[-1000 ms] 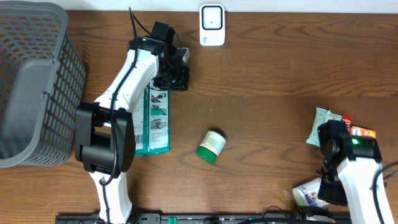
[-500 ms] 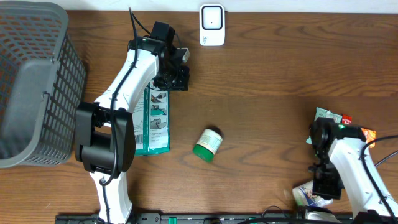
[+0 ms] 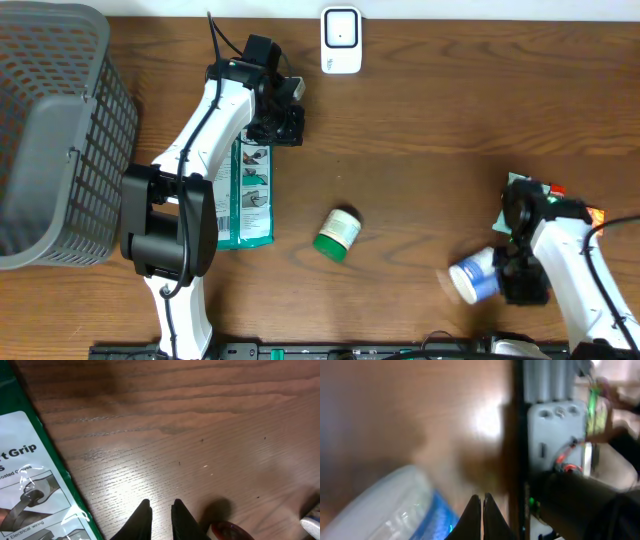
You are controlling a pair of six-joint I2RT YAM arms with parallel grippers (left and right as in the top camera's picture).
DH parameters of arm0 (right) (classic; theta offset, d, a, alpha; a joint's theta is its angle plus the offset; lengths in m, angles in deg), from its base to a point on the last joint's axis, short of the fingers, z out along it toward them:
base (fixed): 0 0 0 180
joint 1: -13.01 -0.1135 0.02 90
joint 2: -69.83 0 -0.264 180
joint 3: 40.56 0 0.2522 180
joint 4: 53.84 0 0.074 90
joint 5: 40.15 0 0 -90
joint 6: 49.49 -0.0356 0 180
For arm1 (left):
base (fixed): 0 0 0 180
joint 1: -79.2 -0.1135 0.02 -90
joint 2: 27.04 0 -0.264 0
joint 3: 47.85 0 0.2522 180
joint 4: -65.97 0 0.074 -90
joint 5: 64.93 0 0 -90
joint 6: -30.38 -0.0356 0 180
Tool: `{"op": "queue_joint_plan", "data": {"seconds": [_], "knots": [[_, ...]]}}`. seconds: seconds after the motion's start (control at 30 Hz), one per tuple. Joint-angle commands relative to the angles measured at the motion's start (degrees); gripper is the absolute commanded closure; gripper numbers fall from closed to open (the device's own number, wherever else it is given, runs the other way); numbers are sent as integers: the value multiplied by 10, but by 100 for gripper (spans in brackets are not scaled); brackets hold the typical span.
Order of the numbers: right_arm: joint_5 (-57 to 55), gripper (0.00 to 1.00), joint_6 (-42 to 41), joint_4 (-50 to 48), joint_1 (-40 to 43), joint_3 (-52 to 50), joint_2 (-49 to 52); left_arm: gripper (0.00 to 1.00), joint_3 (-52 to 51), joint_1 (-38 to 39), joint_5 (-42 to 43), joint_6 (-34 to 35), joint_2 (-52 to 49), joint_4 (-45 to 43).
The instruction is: Scan the item barcode
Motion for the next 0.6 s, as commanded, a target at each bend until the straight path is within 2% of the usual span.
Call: {"op": "queue_joint_plan", "data": {"seconds": [0.0, 0.07, 0.13, 0.23, 0.43, 0.57], "knots": [[-33, 99, 269, -3, 2, 82, -1, 85, 6, 1, -5, -3, 11, -6], [-15, 99, 386, -6, 2, 129, -1, 85, 6, 1, -5, -3, 11, -12], [24, 94, 493, -19, 2, 165, -1, 85, 6, 1, -5, -3, 11, -14], [97, 90, 593, -52, 2, 191, -1, 85, 6, 1, -5, -3, 11, -11], [201, 89, 604, -48, 2, 190, 3, 84, 6, 1, -7, -3, 11, -8], [210, 89, 604, -33, 2, 178, 3, 84, 6, 1, -38, -3, 11, -7]]}}
